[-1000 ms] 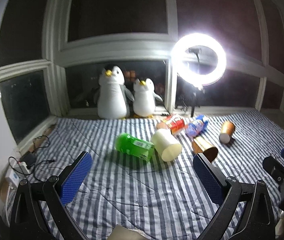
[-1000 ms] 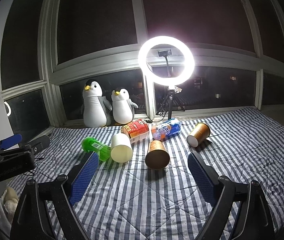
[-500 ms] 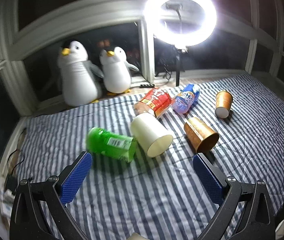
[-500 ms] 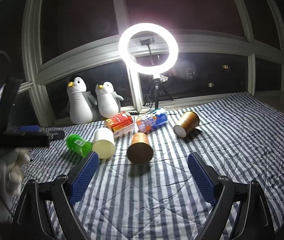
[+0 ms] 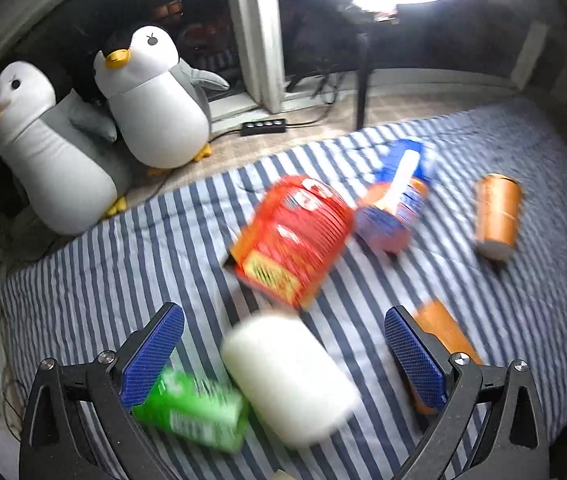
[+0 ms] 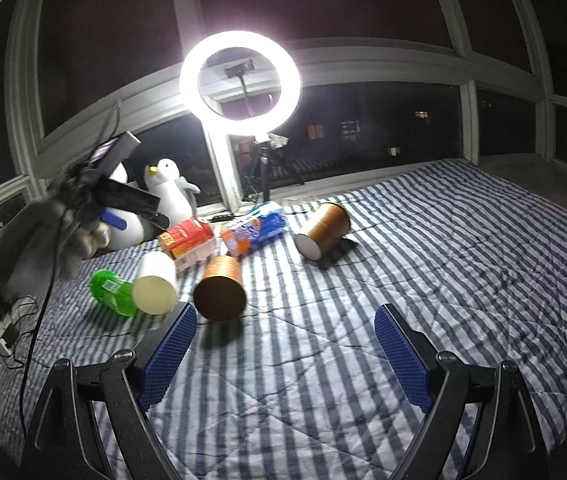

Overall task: Flip cup upside down
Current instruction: 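Move the left gripper down to the red container lying on its side, then close the left gripper around the red container's body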

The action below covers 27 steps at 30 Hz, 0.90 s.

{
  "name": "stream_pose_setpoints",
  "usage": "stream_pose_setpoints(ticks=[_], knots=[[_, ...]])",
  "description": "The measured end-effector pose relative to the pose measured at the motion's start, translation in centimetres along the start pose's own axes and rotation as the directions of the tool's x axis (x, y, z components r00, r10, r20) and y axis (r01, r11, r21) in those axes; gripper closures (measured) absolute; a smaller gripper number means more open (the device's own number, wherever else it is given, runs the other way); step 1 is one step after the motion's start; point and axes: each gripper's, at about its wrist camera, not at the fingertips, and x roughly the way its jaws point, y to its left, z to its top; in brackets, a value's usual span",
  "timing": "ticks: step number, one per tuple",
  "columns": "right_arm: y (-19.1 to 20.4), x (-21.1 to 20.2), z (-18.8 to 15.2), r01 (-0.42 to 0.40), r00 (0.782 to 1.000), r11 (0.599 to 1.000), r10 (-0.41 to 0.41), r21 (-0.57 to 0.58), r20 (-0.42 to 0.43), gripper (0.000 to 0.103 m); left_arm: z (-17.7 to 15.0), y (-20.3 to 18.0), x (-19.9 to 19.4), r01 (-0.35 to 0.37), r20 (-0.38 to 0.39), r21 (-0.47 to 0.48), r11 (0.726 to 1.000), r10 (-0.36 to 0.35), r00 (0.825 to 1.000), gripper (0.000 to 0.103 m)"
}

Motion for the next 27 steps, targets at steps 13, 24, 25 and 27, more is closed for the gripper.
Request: stream_pose_setpoints(ticks=[13, 24, 25, 27], knots=[[-2.7, 2.6, -0.7, 0.035, 0.996, 0.998, -0.031, 0.052, -0.083, 0.015, 4.6, -1.5, 9.4, 0.021, -0.195, 0.064, 0.998, -0.009, 0.981, 0.002], [-3.9, 3.9, -1.2, 0.038, 0.989, 0.996, -0.026, 0.079, -0.143, 0.015, 5.6, -1.0, 11.6, 0.000, -0.187, 0.082, 0.997, 0.015, 0.982, 0.009], [-3.9, 3.9, -1.2, 0.039, 0.990, 0.996, -0.027, 0.081, -0.142, 0.015, 5.4, -1.0, 10.9, 0.001, -0.182, 0.073, 0.997, 0.012, 0.983, 0.010], [-4.0, 3.8, -1.2, 0.040, 0.990, 0.996, -0.028, 0.084, -0.140, 0.015, 5.6, -1.0, 10.6, 0.006, -0.179, 0.061, 0.998, 0.005, 0.984, 0.013]])
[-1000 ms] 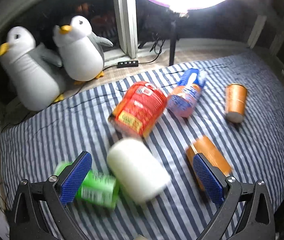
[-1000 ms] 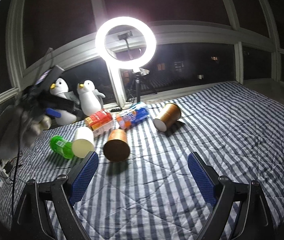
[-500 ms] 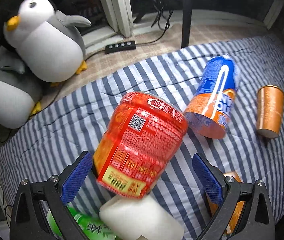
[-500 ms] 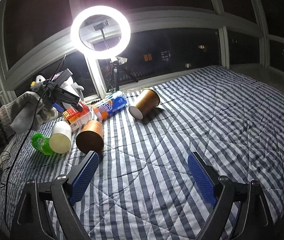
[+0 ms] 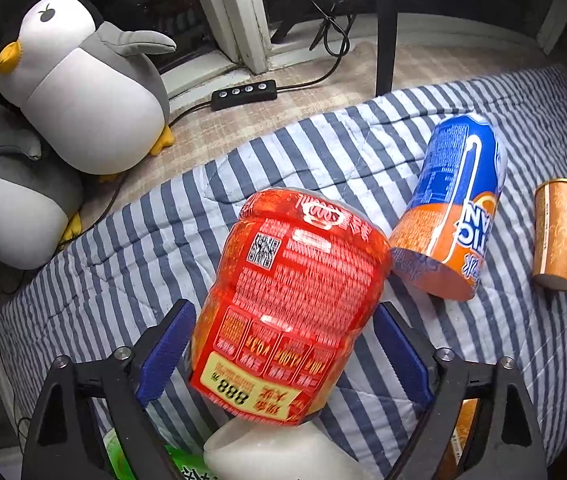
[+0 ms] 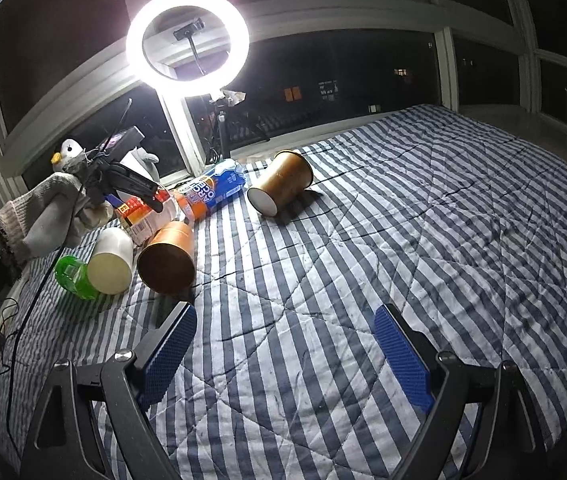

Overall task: Flip cup upside down
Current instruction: 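Close the left gripper around the red container's body, then lift the red container with the left gripper and rotate it upright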

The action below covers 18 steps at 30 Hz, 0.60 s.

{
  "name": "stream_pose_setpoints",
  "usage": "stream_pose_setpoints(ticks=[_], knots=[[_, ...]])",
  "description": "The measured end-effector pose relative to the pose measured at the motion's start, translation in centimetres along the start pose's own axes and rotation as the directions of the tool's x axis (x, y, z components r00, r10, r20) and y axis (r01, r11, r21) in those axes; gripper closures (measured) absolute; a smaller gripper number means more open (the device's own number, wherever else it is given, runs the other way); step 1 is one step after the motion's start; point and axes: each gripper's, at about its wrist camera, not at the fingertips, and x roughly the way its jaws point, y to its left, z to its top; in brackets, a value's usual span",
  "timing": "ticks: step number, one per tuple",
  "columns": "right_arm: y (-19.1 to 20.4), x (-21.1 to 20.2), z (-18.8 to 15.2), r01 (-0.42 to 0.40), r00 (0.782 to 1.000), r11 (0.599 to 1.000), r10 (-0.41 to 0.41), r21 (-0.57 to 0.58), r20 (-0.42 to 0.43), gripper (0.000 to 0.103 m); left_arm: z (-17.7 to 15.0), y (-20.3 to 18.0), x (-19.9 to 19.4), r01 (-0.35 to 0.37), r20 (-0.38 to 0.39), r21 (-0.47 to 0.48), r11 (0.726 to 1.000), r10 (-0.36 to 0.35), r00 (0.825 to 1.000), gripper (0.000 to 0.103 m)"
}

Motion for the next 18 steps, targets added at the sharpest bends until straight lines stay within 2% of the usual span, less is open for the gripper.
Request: stream_pose_setpoints(ticks=[6, 8, 12, 18], knots=[[-0.5, -0.2, 0.1, 0.005, 1.000, 1.000, -0.005, 0.018, 0.011, 0.015, -0.2, -0.5, -1.2, -0.016, 0.019, -0.005, 1.000, 0.016, 1.000, 0.016], [-0.7, -0.3, 0.2, 0.005, 1.000, 1.000, -0.005, 0.020, 0.014, 0.015, 0.0, -0.6, -0.3, -0.012, -0.013, 0.001, 1.000, 0.012, 1.000, 0.015], [-1.0, -0.5, 0.2, 0.010, 1.000, 0.999, -0.011, 0.035, 0.021, 0.015, 0.3, -1.0, 1.0, -0.046, -0.041, 0.027, 0.999, 0.048, 0.998, 0.013], [-1.5, 0.0, 0.0, 0.012, 1.000, 0.998, -0.013, 0.055, 0.003, 0.015, 0.6, -0.5, 1.5, -0.053, -0.016, 0.009, 0.999, 0.054, 0.998, 0.015]])
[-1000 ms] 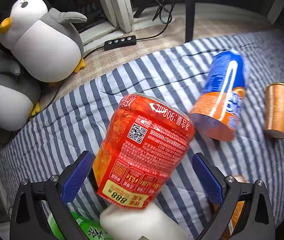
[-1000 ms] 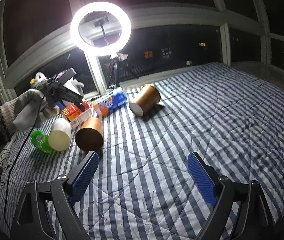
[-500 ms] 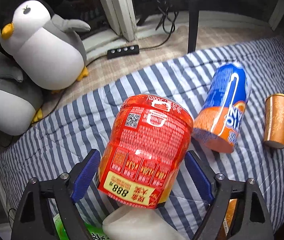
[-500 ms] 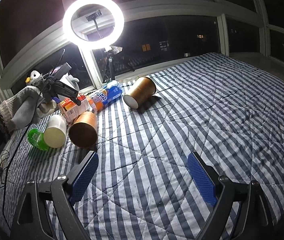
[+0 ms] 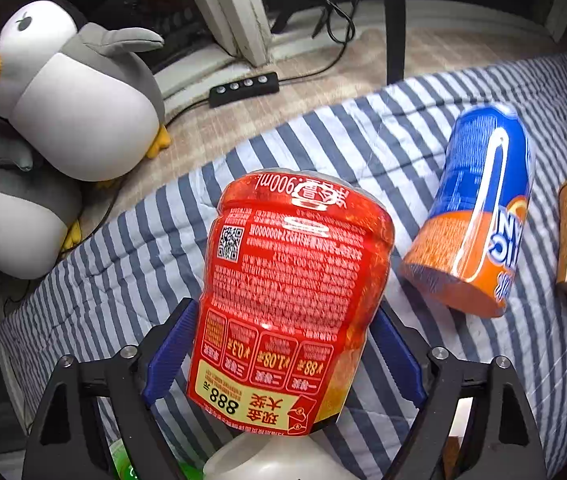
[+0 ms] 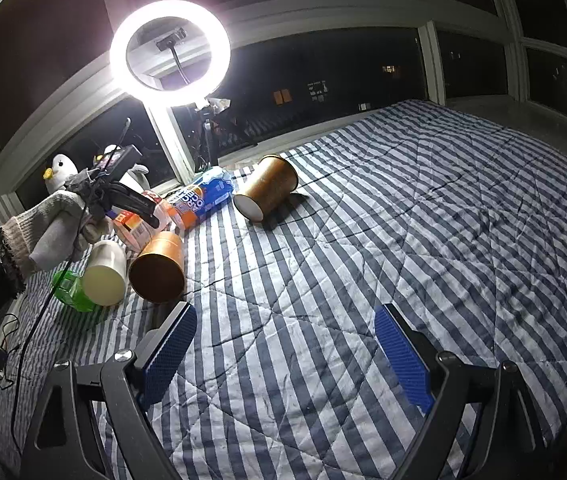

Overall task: Flip cup upside down
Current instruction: 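Lift the red container with the left gripper and rotate it upright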

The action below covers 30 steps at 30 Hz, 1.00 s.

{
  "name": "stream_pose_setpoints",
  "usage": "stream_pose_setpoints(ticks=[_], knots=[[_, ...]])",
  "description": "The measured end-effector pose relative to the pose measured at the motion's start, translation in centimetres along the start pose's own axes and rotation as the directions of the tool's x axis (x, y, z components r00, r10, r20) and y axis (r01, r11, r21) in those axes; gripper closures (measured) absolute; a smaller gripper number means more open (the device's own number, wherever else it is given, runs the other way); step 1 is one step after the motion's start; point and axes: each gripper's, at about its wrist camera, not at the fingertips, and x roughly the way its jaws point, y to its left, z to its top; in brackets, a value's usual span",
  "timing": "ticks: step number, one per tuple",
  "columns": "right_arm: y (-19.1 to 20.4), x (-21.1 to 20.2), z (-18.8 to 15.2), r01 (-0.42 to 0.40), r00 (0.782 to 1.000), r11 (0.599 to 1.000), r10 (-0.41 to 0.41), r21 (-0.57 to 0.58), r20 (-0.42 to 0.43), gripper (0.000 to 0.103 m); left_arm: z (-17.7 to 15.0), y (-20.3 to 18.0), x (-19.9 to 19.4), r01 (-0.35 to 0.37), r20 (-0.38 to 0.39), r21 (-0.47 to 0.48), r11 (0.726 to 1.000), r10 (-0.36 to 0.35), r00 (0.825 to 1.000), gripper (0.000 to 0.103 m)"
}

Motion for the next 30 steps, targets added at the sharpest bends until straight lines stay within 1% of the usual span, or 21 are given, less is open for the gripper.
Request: stream_pose_setpoints(ticks=[4, 8, 15, 18, 24, 30], knots=[[0.1, -0.1, 0.0, 0.000, 1.000, 1.000, 0.000, 0.000, 0.004, 0.015, 0.5, 0.7, -1.3, 0.008, 0.023, -0.030, 1.000, -0.007, 1.000, 0.016], [0.1, -0.3, 0.0, 0.001, 1.000, 1.000, -0.001, 0.002, 0.008, 0.015, 0.2, 1.4, -2.4, 0.030, 0.038, -0.053, 0.998, -0.028, 0.999, 0.017], [0.3, -0.3, -0.4, -0.005, 1.000, 1.000, 0.005, 0.009, 0.007, 0.015, -0.5, 1.3, -2.3, 0.017, 0.029, -0.046, 0.999, -0.016, 0.999, 0.017], [0.4, -0.1, -0.6, -0.008, 1.000, 1.000, 0.008, 0.010, -0.002, 0.015, -0.9, 1.1, -3.0, 0.033, 0.033, -0.040, 0.999, -0.031, 0.999, 0.017], [0.8, -0.3, -0.6, -0.021, 1.000, 1.000, 0.021, 0.010, 0.002, 0.015, -2.2, 1.0, -5.9, 0.061, 0.050, -0.020, 0.998, -0.060, 0.997, 0.018], [1.5, -1.3, -0.5, -0.039, 0.999, 0.999, 0.039, -0.002, 0.016, 0.015, -5.5, 1.1, -11.2, 0.088, 0.101, 0.017, 0.996, -0.089, 0.991, 0.018]])
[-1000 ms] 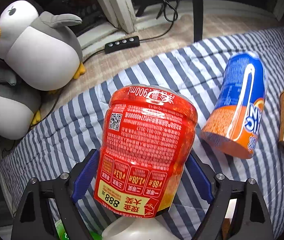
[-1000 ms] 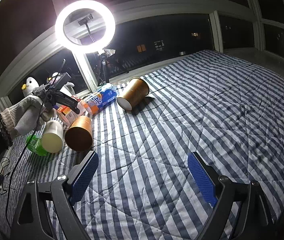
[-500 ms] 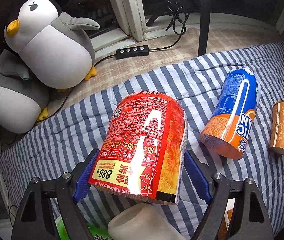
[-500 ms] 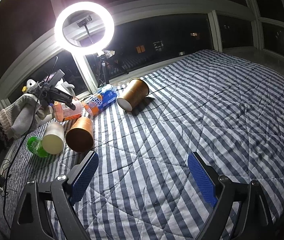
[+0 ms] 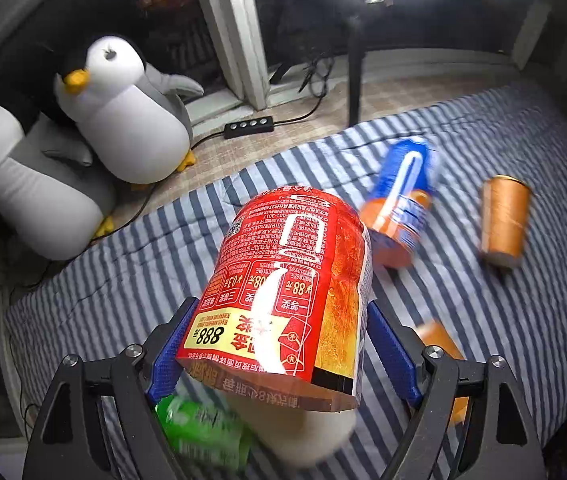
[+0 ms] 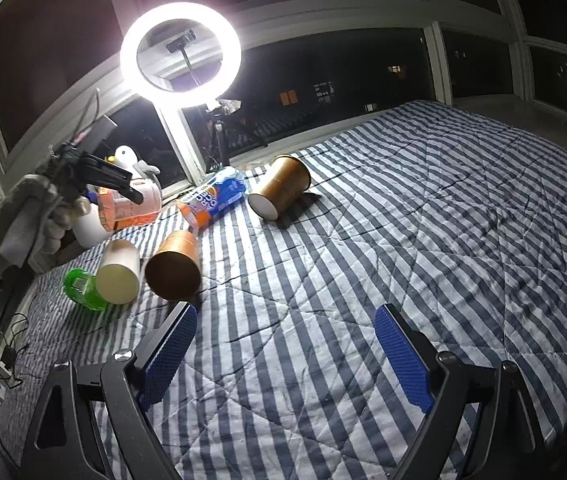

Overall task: Flip cup upside down
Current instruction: 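Lift the red container with the left gripper and rotate it upright, then close the right gripper on the red container while the left gripper releases it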

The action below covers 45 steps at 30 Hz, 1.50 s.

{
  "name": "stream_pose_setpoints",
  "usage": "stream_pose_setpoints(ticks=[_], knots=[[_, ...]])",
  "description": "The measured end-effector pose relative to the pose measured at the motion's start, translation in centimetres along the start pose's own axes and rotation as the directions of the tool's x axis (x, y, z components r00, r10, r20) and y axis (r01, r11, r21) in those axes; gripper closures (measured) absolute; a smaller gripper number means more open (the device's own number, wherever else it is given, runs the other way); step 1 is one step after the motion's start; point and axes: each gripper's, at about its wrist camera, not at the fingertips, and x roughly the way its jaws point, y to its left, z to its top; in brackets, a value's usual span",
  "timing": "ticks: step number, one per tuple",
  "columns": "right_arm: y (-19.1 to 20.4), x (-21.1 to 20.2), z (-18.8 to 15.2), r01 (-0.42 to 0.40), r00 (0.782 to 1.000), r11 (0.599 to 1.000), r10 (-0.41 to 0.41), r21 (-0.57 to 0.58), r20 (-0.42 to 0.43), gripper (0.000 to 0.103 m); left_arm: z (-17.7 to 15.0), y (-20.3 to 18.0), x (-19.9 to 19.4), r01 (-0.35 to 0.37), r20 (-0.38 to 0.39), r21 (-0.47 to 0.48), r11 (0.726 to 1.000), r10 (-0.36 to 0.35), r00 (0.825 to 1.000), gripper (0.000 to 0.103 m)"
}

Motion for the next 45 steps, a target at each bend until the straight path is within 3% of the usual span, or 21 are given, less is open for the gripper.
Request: stream_pose_setpoints(ticks=[6, 10, 19, 26, 30, 35, 40, 42, 45], knots=[[1.1, -1.4, -0.1, -0.035, 0.999, 0.999, 0.035, -0.018, 0.013, 0.015, -6.4, -0.7, -6.7, 0.025, 0.065, 0.027, 0.999, -0.027, 0.998, 0.018], [2.0, -2.2, -0.6, -0.065, 0.998, 0.998, 0.065, -0.025, 0.006, 0.015, -11.8, -1.8, -8.3, 0.030, 0.067, 0.050, 0.998, -0.033, 0.997, 0.018], [3.3, -3.1, -2.6, -0.113, 0.993, 0.993, 0.111, -0.046, -0.036, 0.015, -23.0, -5.1, -5.3, 0.095, 0.026, 0.013, 0.995, -0.095, 0.995, 0.018], [3.8, -2.4, -3.9, -0.152, 0.981, 0.988, 0.148, -0.028, -0.124, 0.015, -27.1, -5.8, -3.6, 0.131, 0.030, -0.048, 0.990, -0.130, 0.991, 0.017], [4.6, -1.0, -4.4, -0.193, 0.960, 0.981, 0.193, 0.019, -0.201, 0.015, -28.0, -5.7, -3.7, 0.156, 0.031, -0.067, 0.985, -0.154, 0.988, 0.016], [6.2, 1.2, -4.9, -0.257, 0.911, 0.962, 0.274, 0.094, -0.308, 0.015, -28.8, -5.0, -5.0, 0.173, 0.046, -0.074, 0.982, -0.170, 0.984, 0.015], [7.0, 4.1, -4.6, -0.289, 0.822, 0.908, 0.398, 0.305, -0.408, 0.015, -30.4, -3.6, -7.7, 0.183, 0.100, -0.093, 0.979, -0.173, 0.980, 0.011], [7.8, 5.6, -4.4, -0.288, 0.762, 0.866, 0.465, 0.408, -0.451, 0.015, -31.6, -2.7, -9.1, 0.193, 0.120, -0.115, 0.974, -0.180, 0.976, 0.011], [9.3, 7.5, -4.2, -0.259, 0.702, 0.841, 0.502, 0.475, -0.505, 0.015, -34.1, -1.5, -11.3, 0.173, 0.156, -0.122, 0.977, -0.153, 0.976, 0.011]])
